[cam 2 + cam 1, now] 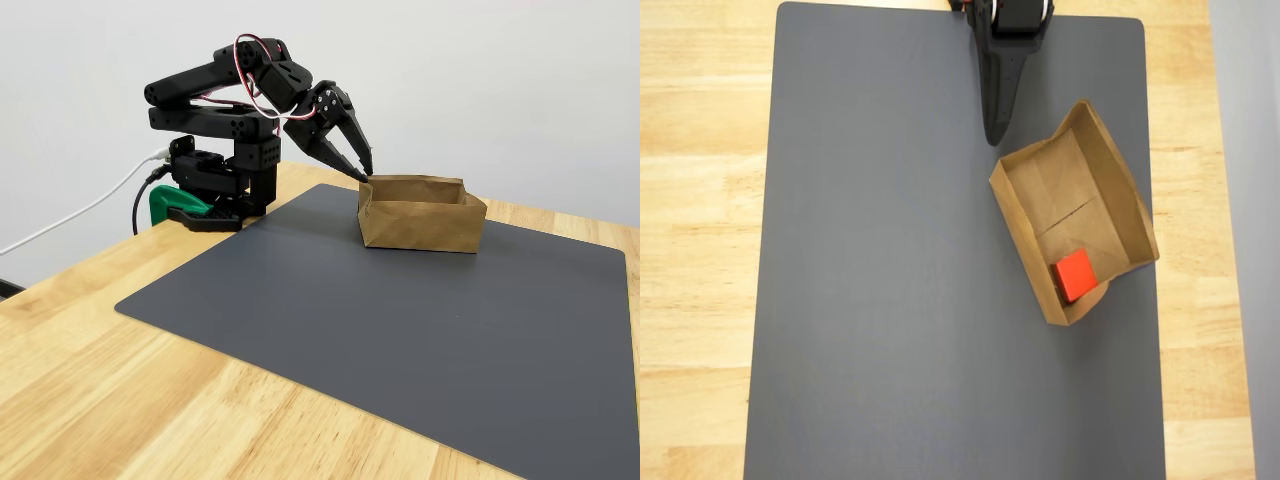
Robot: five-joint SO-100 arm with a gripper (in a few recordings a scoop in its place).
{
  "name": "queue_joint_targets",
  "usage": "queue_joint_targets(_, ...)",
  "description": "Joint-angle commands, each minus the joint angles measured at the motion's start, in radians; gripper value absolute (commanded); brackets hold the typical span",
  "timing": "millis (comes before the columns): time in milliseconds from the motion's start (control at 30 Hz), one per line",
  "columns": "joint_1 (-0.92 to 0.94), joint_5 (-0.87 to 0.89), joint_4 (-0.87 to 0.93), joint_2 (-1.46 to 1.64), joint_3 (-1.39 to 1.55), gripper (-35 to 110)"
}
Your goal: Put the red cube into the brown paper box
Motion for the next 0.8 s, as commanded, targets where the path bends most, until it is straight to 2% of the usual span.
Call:
queue_joint_targets(0,0.018,0.008,0.02,0.002,0.0,0)
queue_joint_targets(767,0.043,0.038,0.021,0.002,0.0,0)
